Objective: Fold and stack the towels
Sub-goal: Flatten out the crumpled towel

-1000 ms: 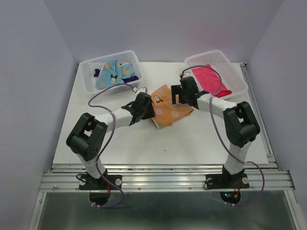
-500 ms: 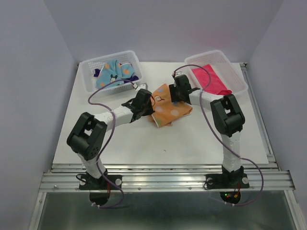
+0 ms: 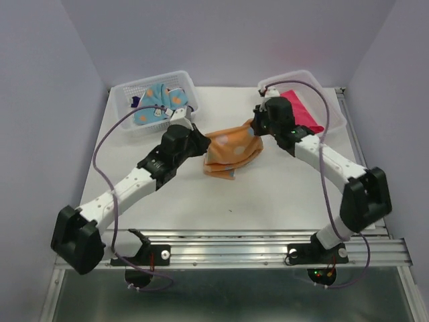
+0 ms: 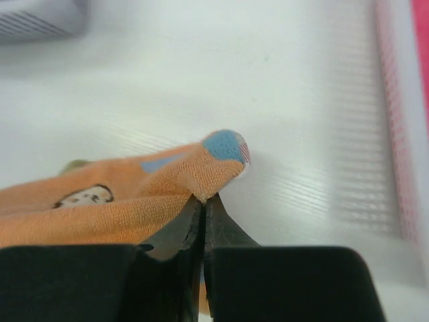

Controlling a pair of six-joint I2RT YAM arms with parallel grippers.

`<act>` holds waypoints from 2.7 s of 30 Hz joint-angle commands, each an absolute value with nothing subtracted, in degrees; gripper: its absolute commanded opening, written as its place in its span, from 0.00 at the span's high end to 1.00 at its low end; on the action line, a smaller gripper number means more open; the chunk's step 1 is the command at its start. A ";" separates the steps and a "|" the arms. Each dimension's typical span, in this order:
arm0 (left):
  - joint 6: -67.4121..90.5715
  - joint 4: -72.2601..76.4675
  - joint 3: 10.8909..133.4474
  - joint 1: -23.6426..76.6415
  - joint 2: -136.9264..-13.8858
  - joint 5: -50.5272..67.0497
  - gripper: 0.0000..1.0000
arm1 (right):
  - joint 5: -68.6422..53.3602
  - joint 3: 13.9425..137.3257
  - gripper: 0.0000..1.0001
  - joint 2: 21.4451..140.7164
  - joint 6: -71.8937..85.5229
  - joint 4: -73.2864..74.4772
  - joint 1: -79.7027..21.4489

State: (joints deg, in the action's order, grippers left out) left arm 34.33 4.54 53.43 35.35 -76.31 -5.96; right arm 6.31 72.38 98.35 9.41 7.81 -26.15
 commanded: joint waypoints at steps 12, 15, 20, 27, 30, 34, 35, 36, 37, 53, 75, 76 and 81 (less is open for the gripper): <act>39.55 10.81 43.07 48.95 -38.15 5.45 1.00 | -22.49 52.74 0.99 44.22 23.64 8.79 -27.07; 39.55 10.72 43.59 49.31 -37.79 3.87 1.00 | -22.77 52.73 0.99 40.87 24.34 9.05 -26.98; 38.32 8.80 46.66 49.31 -43.48 -4.90 1.00 | -10.30 54.05 0.99 45.51 24.79 10.20 -26.98; 37.88 7.02 49.57 35.97 -60.53 -8.37 1.00 | 5.26 56.59 0.99 63.34 23.12 5.28 -26.81; 36.22 8.54 52.46 29.37 -72.30 -4.32 0.92 | 9.31 62.48 0.94 78.28 22.41 4.48 -26.37; 33.40 3.52 61.07 27.51 -83.13 -5.79 0.54 | 6.34 70.37 0.42 88.82 20.74 6.14 -26.02; 33.49 3.60 61.52 27.51 -83.32 -6.15 0.23 | 5.37 71.27 0.30 89.64 20.05 7.54 -26.10; 32.79 4.04 61.26 27.51 -82.71 -6.07 0.01 | 4.32 71.71 0.23 90.26 19.78 7.47 -26.02; 32.78 4.65 60.65 27.60 -81.75 -6.85 0.01 | 2.91 71.37 0.17 90.26 19.43 7.04 -26.02; 46.31 5.97 30.08 43.84 -58.63 -3.96 0.01 | -2.63 35.96 0.00 67.85 35.85 5.72 -35.33; 42.72 16.96 34.80 39.47 -84.81 -0.36 0.01 | 1.49 36.21 0.00 79.72 37.36 -0.09 -36.74; 42.54 16.88 34.80 39.11 -84.81 -0.26 0.01 | 1.49 36.47 0.00 79.72 37.35 -0.17 -36.74; 42.89 16.35 30.86 40.86 -76.05 3.60 0.01 | 1.14 36.21 0.00 74.54 37.96 5.70 -36.74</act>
